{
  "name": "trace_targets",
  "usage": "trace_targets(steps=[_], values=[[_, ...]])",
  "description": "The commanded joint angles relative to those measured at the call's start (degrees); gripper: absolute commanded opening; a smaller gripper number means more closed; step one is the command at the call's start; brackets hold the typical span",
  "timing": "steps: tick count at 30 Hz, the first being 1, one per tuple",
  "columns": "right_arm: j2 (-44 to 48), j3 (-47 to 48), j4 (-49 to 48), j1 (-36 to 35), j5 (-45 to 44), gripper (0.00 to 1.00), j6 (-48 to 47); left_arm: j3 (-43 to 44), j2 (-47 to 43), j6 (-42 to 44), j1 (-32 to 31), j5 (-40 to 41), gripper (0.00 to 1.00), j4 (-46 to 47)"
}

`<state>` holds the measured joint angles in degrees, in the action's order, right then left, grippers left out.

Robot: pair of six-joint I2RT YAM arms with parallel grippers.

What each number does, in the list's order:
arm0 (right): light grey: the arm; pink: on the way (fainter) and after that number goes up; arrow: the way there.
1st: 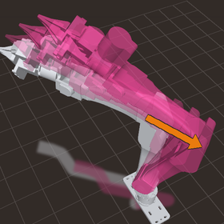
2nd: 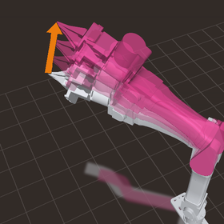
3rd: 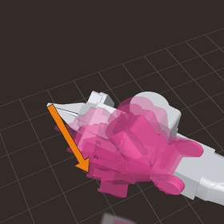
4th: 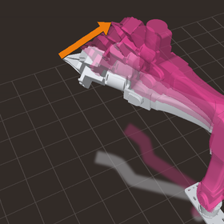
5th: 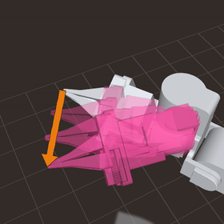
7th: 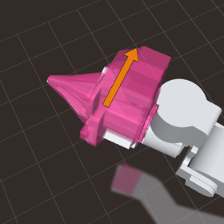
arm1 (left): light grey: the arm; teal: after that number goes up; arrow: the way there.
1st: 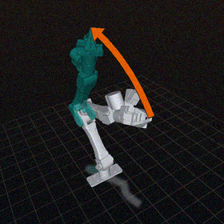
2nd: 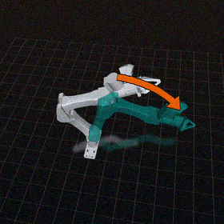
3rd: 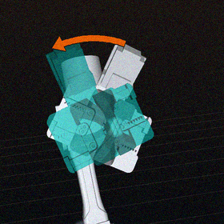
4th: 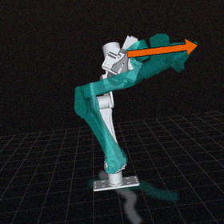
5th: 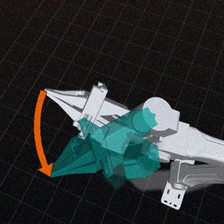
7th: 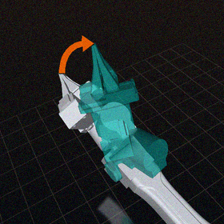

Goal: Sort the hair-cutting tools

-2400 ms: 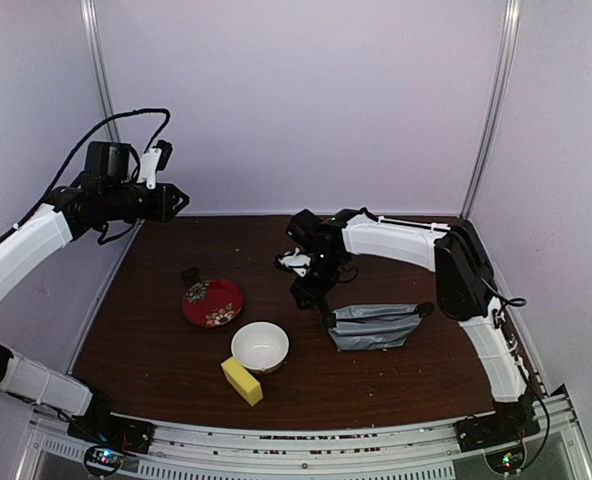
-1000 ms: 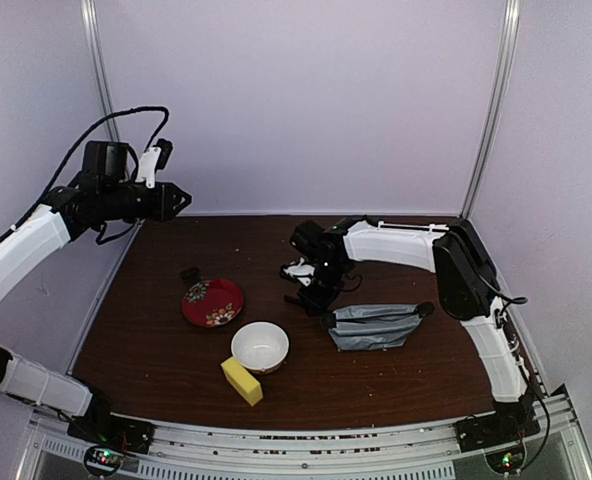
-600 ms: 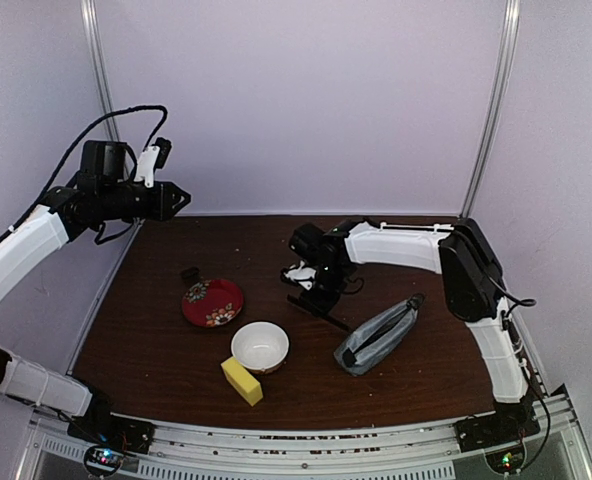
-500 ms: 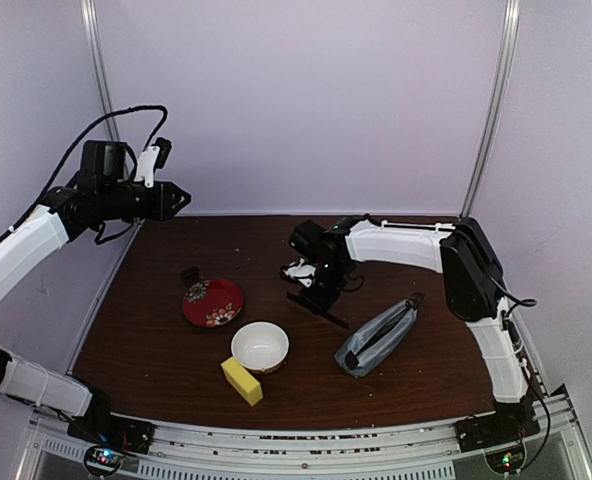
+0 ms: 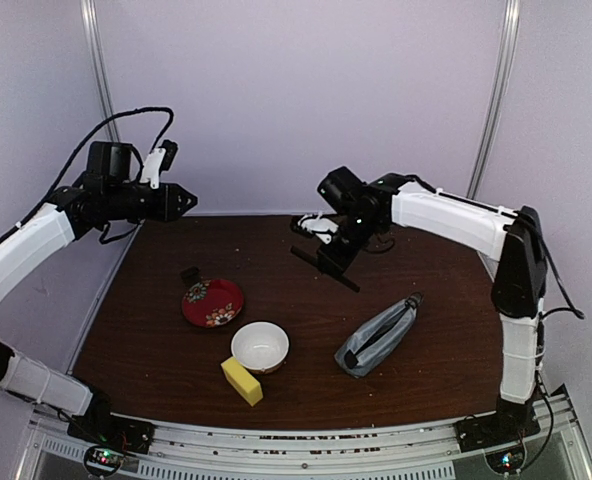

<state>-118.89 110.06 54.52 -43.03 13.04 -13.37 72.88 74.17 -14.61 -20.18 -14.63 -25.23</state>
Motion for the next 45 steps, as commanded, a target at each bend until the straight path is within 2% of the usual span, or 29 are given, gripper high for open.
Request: trace_targets(steps=[1,6,9,12,14,16,18,22,25,28,37,45], values=[[11.6,-9.8,-2.3,2.8,0.0,0.00,-4.0,0.2,1.3,-0.8,-1.3,-3.1,0.25,4.7],[23.6,-24.8,-6.5,8.0,-0.6,0.00,-4.3,0.8,4.5,2.5,-9.0,-1.8,0.25,3.7],[30.2,-32.1,-10.0,14.6,1.6,0.00,-3.1,2.0,7.8,5.6,-17.9,2.2,0.26,1.4],[36.4,-39.1,-14.3,20.8,3.7,0.00,-2.1,4.1,11.5,8.2,-29.9,10.3,0.30,-2.2],[39.9,-43.2,-17.3,23.9,5.3,0.00,-1.3,5.5,14.2,6.9,-34.9,12.6,0.30,-5.5],[42.7,-46.8,-20.8,25.8,7.1,0.00,-0.9,4.9,16.2,0.7,-36.8,9.0,0.30,-7.1],[44.9,-48.1,-21.9,26.3,7.0,0.00,-2.0,1.1,17.7,-4.0,-38.3,4.8,0.30,-4.5],[46.5,-46.8,-21.7,26.2,7.6,0.00,-2.4,-0.8,23.1,-8.1,-43.3,-1.9,0.30,-0.4],[46.6,-47.8,-22.3,26.2,8.3,0.00,-2.8,1.8,28.0,-10.0,-45.5,-6.5,0.30,0.9],[46.1,-48.5,-22.4,26.3,8.8,0.00,-3.1,1.5,30.5,-12.6,-45.9,-10.3,0.31,6.0],[46.9,-49.2,-22.5,26.2,10.2,0.00,-3.4,2.7,33.8,-17.2,-45.8,-14.3,0.33,10.4],[48.7,-50.2,-23.3,26.3,8.6,0.00,-3.9,5.5,37.0,-20.2,-45.0,-17.4,0.29,11.1]])
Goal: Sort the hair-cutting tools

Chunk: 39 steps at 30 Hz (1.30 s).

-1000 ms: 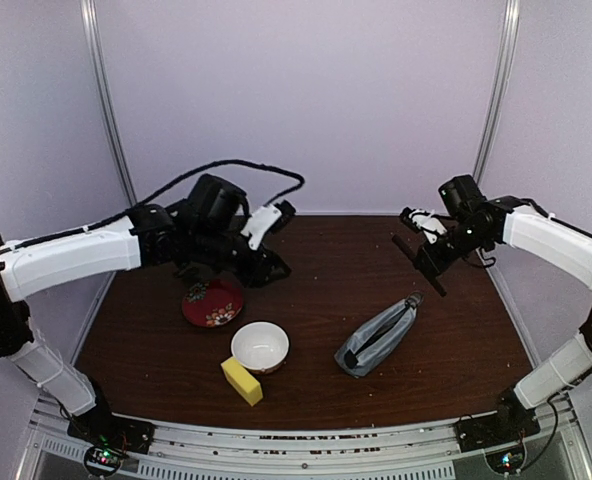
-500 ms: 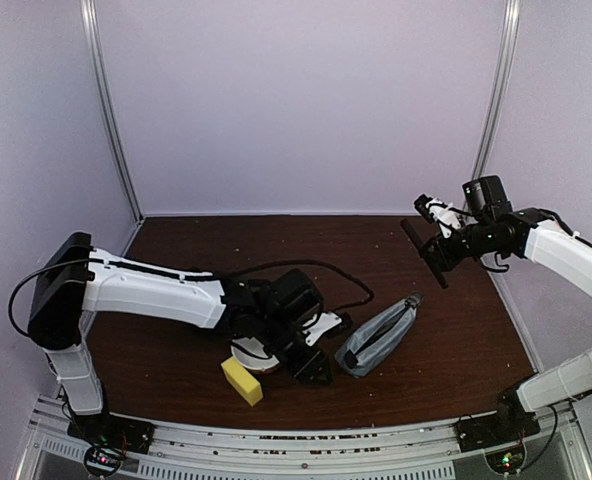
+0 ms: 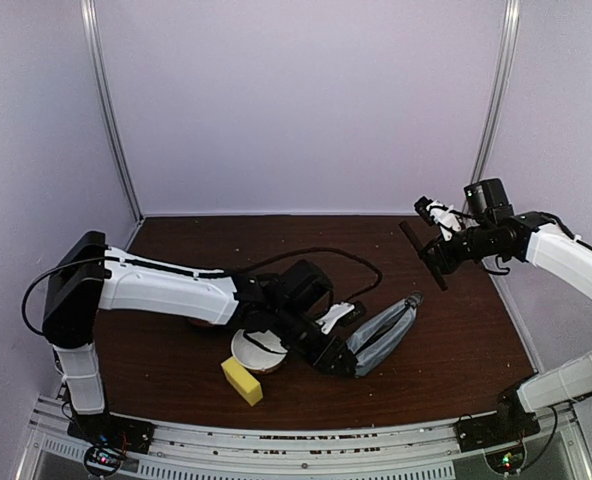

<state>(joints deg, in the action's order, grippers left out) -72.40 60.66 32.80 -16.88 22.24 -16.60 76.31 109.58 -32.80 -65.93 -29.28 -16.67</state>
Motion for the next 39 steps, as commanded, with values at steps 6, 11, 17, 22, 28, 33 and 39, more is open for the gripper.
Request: trace_targets(steps=[6,11,17,22,28,33,39], values=[[1.6,-0.8,-1.3,0.3,-0.7,0.00,-0.9,4.1,2.1,-2.9,1.3,-0.5,0.12,-1.1],[1.9,-0.7,-0.8,0.3,1.1,0.00,-1.5,2.7,0.9,-4.3,4.6,-0.9,0.00,-1.7],[5.5,-2.3,0.3,0.0,11.7,0.00,-5.1,9.9,3.0,3.9,11.6,-3.6,0.00,-13.9],[8.4,-2.9,2.7,-0.9,14.0,0.00,-8.5,22.9,9.3,15.9,14.5,-3.3,0.00,-32.9],[9.4,-1.8,10.2,-6.6,11.3,0.00,-18.5,27.9,11.4,20.6,16.0,0.6,0.13,-37.2],[7.0,1.8,14.6,-16.3,2.6,0.00,-25.8,30.9,10.4,25.2,16.3,2.2,0.22,-39.4],[-1.7,8.5,17.4,-25.1,-3.7,0.00,-30.9,24.9,8.4,23.9,18.1,-5.0,0.18,-34.6]])
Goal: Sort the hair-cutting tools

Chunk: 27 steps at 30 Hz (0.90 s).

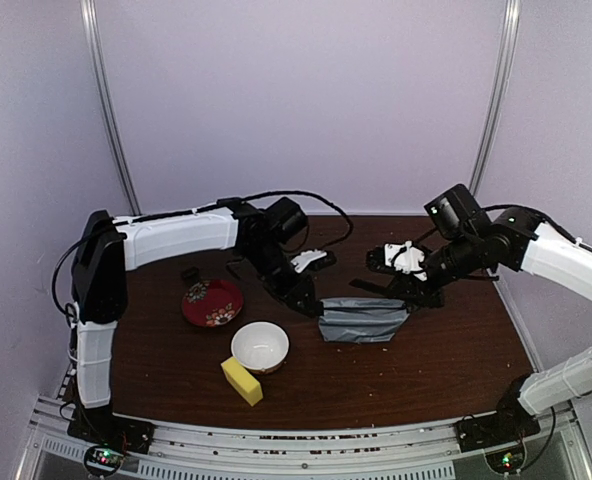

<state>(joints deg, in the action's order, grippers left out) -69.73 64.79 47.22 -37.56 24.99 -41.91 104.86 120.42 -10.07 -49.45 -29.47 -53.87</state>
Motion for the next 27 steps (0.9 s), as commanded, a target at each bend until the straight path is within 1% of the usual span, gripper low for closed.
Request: trace_targets(steps=[1,5,8,12,14,18,22,27], values=[[-5.6,5.2,2.9,-5.7,-7.1,0.00,-6.3,-4.9,-2.8,0.8,1.8,-5.8,0.18,3.6],[-9.4,7.6,3.3,-9.2,-6.9,0.00,-9.6,-7.8,-3.9,-0.7,2.0,-6.0,0.17,6.2],[-12.1,9.2,3.2,-10.4,-6.9,0.00,-10.7,-9.1,-4.4,-2.1,2.8,-8.6,0.15,8.4],[-13.0,7.9,-1.7,-10.8,-6.0,0.00,-10.6,-9.7,-4.6,-3.2,4.3,-9.6,0.11,9.4],[-12.8,6.1,-5.3,-10.7,-6.3,0.00,-10.6,-9.7,-4.9,-2.8,4.7,-10.2,0.12,9.4],[-12.4,2.3,-11.0,-10.7,-7.5,0.00,-11.3,-10.0,-6.2,-2.3,5.1,-9.8,0.16,9.4],[-12.9,0.2,-13.8,-10.5,-7.4,0.00,-11.7,-10.0,-6.3,-2.5,6.2,-10.1,0.17,9.4],[-15.2,0.0,-15.6,-9.1,-5.6,0.00,-11.6,-9.9,-6.5,-2.2,7.0,-9.9,0.17,9.4]])
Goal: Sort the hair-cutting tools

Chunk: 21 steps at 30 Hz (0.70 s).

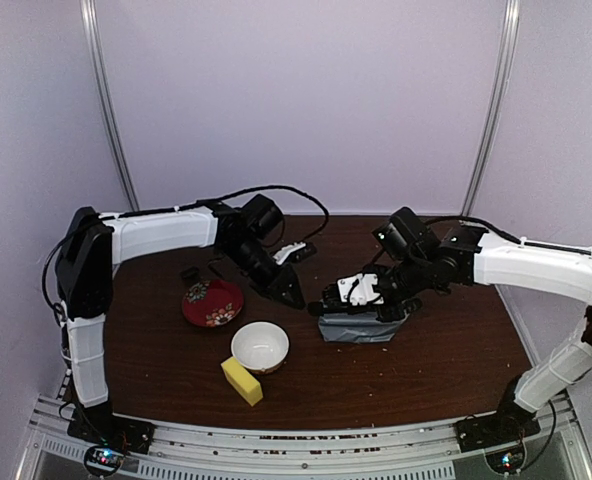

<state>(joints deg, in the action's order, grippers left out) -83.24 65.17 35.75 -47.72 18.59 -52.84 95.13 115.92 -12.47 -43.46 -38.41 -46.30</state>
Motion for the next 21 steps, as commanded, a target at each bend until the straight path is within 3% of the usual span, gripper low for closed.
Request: trace_targets(steps=[1,13,21], values=[[-2.1,-0.4,-4.4,1.5,1.1,0.00,-0.6,-0.2,-2.0,0.2,1.1,-1.0,0.17,1.8],[-6.3,-0.2,-4.9,6.7,6.0,0.00,0.3,-0.2,-1.9,1.1,1.9,-3.4,0.17,2.1],[-6.0,-2.6,-5.0,7.1,5.7,0.00,0.0,-3.9,-2.9,-2.9,1.9,-10.8,0.20,9.8]])
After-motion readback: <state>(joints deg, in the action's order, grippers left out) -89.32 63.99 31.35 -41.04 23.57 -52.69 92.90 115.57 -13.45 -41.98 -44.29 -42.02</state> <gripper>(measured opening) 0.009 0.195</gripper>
